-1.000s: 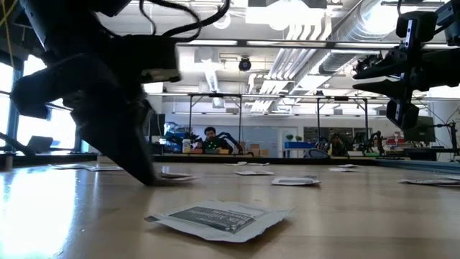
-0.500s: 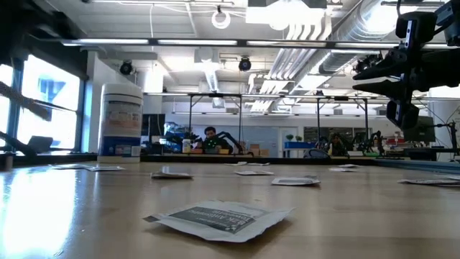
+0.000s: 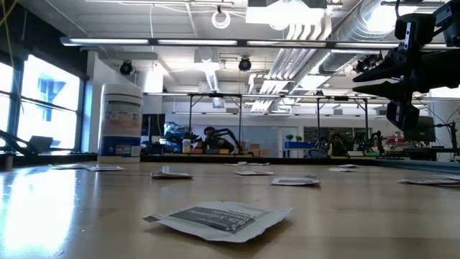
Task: Pick & Place First Aid Supplies
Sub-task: Put the ointment pack into the left red bin
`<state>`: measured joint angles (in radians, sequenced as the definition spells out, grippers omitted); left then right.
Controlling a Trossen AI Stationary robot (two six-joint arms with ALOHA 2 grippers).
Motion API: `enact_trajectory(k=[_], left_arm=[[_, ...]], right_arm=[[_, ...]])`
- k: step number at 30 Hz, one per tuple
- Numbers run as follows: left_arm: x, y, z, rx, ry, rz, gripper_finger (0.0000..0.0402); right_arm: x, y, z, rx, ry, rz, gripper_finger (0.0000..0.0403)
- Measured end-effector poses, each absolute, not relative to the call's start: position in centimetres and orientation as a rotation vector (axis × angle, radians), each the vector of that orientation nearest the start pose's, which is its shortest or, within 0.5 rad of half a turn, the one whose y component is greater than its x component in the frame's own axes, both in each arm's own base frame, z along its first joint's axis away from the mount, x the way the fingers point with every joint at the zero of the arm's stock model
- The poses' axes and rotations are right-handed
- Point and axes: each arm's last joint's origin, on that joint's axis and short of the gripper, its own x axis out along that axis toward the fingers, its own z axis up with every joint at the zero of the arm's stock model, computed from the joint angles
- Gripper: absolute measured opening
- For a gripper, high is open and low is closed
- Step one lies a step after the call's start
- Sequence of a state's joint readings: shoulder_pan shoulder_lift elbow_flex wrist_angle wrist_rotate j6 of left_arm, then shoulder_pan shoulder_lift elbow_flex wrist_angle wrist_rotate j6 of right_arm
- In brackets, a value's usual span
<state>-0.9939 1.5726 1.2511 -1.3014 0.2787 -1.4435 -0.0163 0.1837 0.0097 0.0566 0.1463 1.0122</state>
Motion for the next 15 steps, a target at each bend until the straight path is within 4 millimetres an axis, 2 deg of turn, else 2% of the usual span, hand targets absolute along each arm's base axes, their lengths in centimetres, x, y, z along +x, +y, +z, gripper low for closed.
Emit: enact_trajectory(k=[5, 9, 15], left_arm=[[13.6, -22.3, 22.2, -0.399, 1.835, 0.329, 0.0], [13.9, -21.2, 19.8, -0.387, 1.863, 0.34, 0.0], [13.8, -19.9, 18.4, -0.395, 1.938, 0.395, 0.0011]], right_arm=[[10.8, -0.6, 15.7, 1.001, 0.025, -0.208, 0.0064], [10.8, -0.6, 15.7, 1.001, 0.025, -0.208, 0.0064], [10.8, -0.6, 15.7, 1.001, 0.025, -0.208, 0.0064]])
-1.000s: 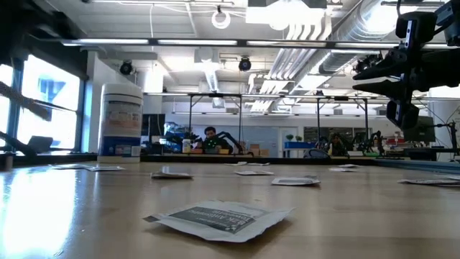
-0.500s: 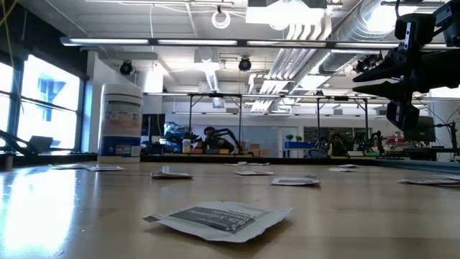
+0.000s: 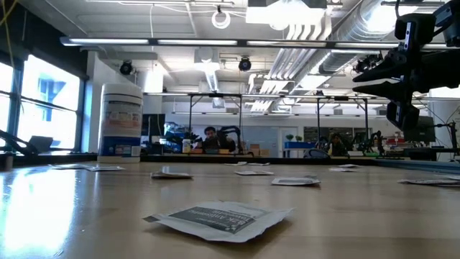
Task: Pick & Place First Aid Supplies
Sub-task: Put the ointment pack into the left red bin, then put the towelette pack into the right red bin
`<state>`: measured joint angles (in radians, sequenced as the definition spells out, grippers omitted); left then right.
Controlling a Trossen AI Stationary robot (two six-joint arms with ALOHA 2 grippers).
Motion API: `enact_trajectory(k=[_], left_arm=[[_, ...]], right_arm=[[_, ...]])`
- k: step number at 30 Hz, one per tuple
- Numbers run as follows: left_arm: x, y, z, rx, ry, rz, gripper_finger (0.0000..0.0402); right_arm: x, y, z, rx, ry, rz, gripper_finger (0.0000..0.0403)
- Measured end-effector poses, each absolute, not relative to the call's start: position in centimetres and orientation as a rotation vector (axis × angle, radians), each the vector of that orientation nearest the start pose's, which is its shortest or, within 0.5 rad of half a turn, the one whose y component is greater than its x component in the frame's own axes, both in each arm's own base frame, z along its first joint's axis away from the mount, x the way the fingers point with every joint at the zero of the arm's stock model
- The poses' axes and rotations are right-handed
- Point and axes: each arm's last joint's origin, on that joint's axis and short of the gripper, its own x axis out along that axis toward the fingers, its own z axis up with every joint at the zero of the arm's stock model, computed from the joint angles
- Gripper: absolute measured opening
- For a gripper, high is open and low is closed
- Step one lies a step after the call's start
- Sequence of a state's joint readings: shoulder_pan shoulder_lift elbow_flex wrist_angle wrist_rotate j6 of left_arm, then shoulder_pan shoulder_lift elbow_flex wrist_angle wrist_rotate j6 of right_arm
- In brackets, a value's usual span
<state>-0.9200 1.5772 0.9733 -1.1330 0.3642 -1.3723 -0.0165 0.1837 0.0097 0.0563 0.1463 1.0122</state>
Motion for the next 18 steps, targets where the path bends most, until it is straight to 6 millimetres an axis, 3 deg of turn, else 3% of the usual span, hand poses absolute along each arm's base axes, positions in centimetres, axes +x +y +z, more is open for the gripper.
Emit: enact_trajectory(k=[7, 12, 18], left_arm=[[13.8, -20.2, 18.6, -0.408, 1.972, 0.348, 0.0084], [14.5, -20.9, 20.6, -0.391, 1.932, 0.28, 0.0122], [17.0, -22.5, 25.0, -0.291, 1.524, 0.157, 0.0126]], right_arm=[[10.8, -0.6, 15.7, 1.001, 0.025, -0.208, 0.0064], [10.8, -0.6, 15.7, 1.001, 0.025, -0.208, 0.0064], [10.8, -0.6, 15.7, 1.001, 0.025, -0.208, 0.0064]])
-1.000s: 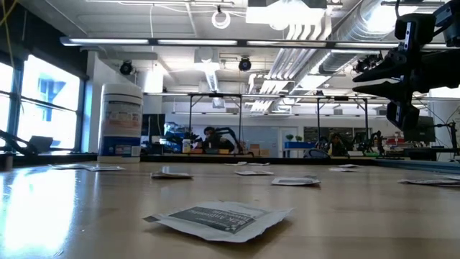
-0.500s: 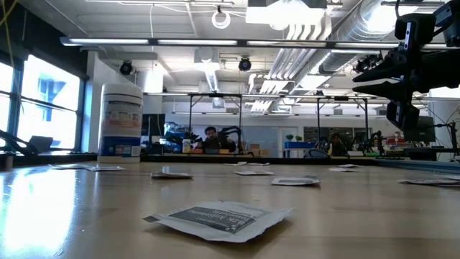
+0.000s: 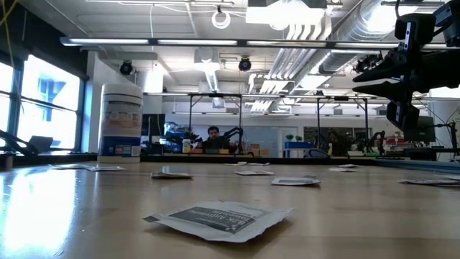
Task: Pick & Place First Aid Supplies
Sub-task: Put the towelette pack into the right red bin
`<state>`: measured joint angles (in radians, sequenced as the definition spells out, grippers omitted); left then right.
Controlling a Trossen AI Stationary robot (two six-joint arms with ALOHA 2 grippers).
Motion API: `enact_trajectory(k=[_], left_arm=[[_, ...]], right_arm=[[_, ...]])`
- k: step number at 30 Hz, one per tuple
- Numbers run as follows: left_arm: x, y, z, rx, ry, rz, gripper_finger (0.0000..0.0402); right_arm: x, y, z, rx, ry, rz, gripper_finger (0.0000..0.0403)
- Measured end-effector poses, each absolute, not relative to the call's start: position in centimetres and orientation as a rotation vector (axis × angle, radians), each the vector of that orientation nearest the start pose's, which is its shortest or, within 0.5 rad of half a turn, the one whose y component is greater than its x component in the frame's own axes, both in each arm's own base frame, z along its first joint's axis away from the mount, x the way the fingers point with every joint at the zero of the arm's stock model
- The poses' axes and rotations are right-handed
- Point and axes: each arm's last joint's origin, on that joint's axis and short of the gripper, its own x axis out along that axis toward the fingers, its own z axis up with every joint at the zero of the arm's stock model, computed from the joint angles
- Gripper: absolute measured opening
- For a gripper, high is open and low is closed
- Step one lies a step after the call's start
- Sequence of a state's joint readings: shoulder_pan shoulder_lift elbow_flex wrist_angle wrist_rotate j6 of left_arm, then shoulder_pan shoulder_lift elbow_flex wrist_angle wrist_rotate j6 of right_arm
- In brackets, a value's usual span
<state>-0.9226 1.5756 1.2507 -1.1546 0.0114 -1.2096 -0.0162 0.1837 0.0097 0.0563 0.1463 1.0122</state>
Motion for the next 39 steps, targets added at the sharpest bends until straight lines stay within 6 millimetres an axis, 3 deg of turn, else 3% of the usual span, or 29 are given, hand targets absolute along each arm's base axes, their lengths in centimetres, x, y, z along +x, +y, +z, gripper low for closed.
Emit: enact_trajectory(k=[4, 8, 13, 17, 21, 29, 39], left_arm=[[18.8, -23.5, 26.9, -0.196, 1.173, 0.06, 0.0127], [21.1, -24.0, 26.4, -0.122, 0.966, -0.012, 0.0127], [24.8, -23.5, 23.6, -0.096, 0.82, -0.001, 0.0127], [28.2, -22.6, 19.8, -0.114, 0.732, 0.028, 0.0127], [30.5, -21.7, 16.2, -0.123, 0.754, 0.084, 0.0127], [32.0, -22.4, 12.3, -0.175, 0.757, 0.068, 0.0127], [32.6, -22.9, 12.0, -0.241, 0.727, 0.031, 0.0127]], right_arm=[[10.8, -0.6, 15.7, 1.001, 0.025, -0.207, 0.0064], [10.8, -0.6, 15.7, 1.001, 0.025, -0.208, 0.0064], [10.8, -0.6, 15.7, 1.001, 0.025, -0.208, 0.0064], [10.8, -0.6, 15.7, 1.001, 0.025, -0.208, 0.0064], [10.8, -0.6, 15.7, 1.001, 0.025, -0.208, 0.0064], [10.8, -0.6, 15.7, 1.001, 0.029, -0.21, 0.0064], [10.8, -0.6, 15.7, 1.001, 0.031, -0.211, 0.0064]])
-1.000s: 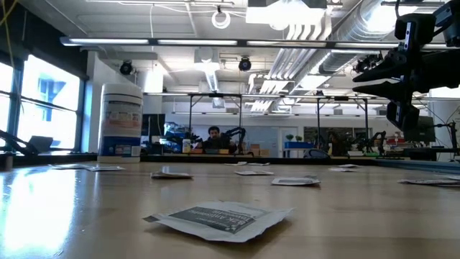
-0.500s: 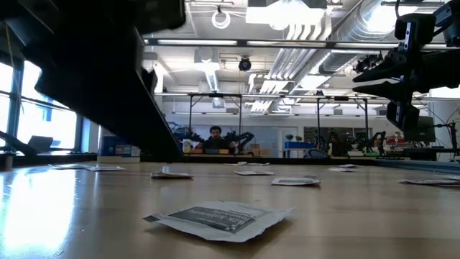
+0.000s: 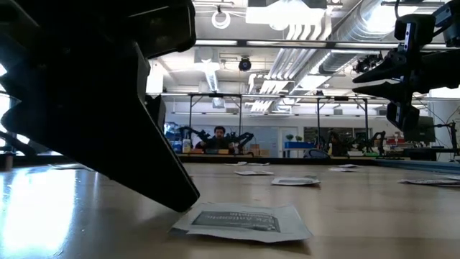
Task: Pick & Place First Aid Supplies
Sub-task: Put the towelette pack into the right red bin
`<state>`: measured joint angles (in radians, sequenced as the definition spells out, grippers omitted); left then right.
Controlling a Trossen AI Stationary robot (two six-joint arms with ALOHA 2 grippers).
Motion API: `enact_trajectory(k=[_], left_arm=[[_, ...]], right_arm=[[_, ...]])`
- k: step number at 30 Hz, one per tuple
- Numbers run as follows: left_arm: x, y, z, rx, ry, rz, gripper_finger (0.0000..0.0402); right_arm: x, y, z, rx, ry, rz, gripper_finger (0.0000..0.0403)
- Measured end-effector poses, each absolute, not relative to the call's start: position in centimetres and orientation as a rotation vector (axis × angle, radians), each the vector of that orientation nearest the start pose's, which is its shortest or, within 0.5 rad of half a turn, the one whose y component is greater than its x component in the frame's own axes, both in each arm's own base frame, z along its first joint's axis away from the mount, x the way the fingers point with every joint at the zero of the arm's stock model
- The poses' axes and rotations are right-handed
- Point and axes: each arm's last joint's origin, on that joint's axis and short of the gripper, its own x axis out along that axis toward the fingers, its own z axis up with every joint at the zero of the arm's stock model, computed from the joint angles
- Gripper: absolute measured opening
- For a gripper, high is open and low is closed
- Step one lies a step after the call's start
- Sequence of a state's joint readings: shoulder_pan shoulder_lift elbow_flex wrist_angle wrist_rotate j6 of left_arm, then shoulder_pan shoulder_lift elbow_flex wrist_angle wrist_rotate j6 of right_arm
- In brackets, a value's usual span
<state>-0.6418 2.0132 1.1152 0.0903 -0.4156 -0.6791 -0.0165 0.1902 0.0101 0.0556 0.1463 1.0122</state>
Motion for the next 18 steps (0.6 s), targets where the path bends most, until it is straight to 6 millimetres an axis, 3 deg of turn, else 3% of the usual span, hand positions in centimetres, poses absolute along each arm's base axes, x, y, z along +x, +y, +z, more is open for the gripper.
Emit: enact_trajectory(k=[13, 18], left_arm=[[32.76, -22.66, 12.17, -0.255, 0.66, 0.115, 0.0127], [32.84, -22.66, 11.18, -0.204, 0.668, 0.125, 0.0127]], right_arm=[[10.81, -0.6, 15.65, 1.001, 0.031, -0.211, 0.0064], [10.81, -0.6, 15.66, 1.001, 0.031, -0.211, 0.0064]])
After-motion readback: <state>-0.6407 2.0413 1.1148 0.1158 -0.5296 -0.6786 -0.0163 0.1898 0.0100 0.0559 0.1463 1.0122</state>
